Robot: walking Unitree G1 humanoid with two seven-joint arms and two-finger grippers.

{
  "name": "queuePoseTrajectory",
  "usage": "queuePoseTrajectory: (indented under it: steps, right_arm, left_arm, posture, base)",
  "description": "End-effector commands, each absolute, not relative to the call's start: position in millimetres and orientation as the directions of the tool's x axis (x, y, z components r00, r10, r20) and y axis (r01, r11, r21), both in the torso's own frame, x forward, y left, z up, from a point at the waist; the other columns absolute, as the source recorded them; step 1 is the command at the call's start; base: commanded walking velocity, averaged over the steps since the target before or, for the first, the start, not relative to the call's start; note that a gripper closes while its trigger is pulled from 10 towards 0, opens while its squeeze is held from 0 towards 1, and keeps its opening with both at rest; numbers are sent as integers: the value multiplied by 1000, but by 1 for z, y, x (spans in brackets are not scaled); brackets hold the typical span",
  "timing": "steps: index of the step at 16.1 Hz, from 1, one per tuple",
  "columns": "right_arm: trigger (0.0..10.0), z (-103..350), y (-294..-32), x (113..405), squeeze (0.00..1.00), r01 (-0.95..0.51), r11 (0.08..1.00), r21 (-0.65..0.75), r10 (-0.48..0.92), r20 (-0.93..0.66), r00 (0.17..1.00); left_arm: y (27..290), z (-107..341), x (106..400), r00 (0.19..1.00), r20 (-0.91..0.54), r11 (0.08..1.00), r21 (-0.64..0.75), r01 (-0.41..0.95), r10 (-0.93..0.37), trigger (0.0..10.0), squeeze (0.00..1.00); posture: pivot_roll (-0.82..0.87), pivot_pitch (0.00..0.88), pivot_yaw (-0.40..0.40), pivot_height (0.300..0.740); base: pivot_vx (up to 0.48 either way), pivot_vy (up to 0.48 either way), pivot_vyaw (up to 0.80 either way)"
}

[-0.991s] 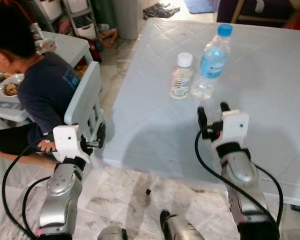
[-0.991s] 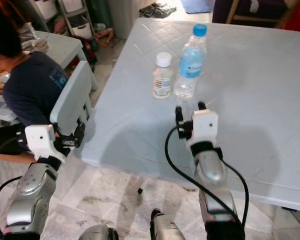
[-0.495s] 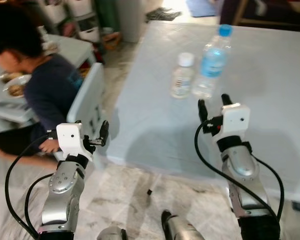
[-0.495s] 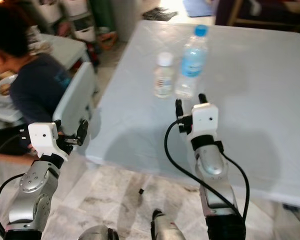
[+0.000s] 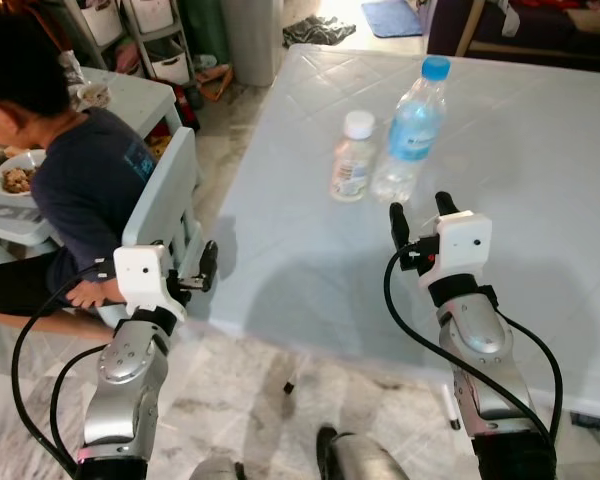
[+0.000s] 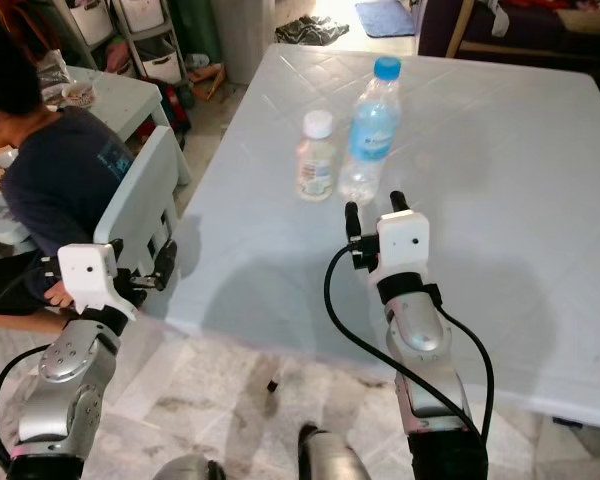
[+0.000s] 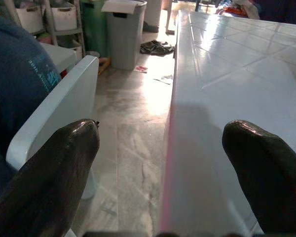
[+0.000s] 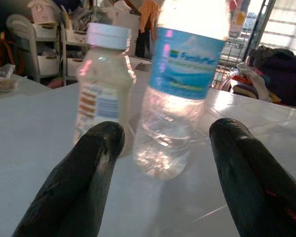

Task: Restocking fridge

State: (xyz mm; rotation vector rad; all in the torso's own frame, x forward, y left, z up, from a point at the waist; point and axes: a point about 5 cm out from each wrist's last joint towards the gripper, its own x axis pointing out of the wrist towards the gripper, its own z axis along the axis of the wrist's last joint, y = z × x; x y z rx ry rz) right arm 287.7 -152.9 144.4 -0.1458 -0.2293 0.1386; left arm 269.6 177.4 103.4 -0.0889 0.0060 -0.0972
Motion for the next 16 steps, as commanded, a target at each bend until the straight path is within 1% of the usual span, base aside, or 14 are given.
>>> queuePoseTrajectory:
  steps: [1,3,9,13,14,15,16]
  right_arm:
    - [10000,144,-155,288,0,-125,978,-167,159,215,964]
    - [10000,143,-155,288,0,-127,977,-169,162,213,963]
    - [10000,142,-153,287,0,-131,977,-170,166,212,963]
    - [10000,148,-153,293,0,-141,975,-171,178,225,958]
    - [10000,149,-154,295,0,-155,980,-127,180,223,958]
    - [10000,152,-155,298,0,-155,986,-53,163,211,964]
    - [10000,157,-154,301,0,-159,985,-66,170,221,960]
  left_arm:
    - [174,104,272,995,2,991,-87,100,-100,10000,0]
    - [174,104,272,995,5,991,-88,99,-99,10000,0]
    - [179,106,275,997,19,994,-75,75,-74,10000,0]
    - [184,107,277,998,28,997,-61,51,-49,10000,0]
    - [184,107,277,999,26,997,-53,47,-46,10000,0]
    - [185,107,278,999,25,998,-49,46,-45,10000,0]
    - [186,107,278,999,25,998,-43,45,-44,10000,0]
  posture:
    - [-72,103,40,740]
    - [-75,103,40,740]
    - [-78,106,47,740]
    - [-78,109,53,740]
    - [-78,109,53,740]
    - [-77,112,58,740]
    - [-77,112,58,740]
  base:
    - [0,-337,0]
    - [0,-330,0]
    - [0,0,0]
    - [0,0,0]
    - [0,0,0]
    - [0,0,0]
    - [0,0,0]
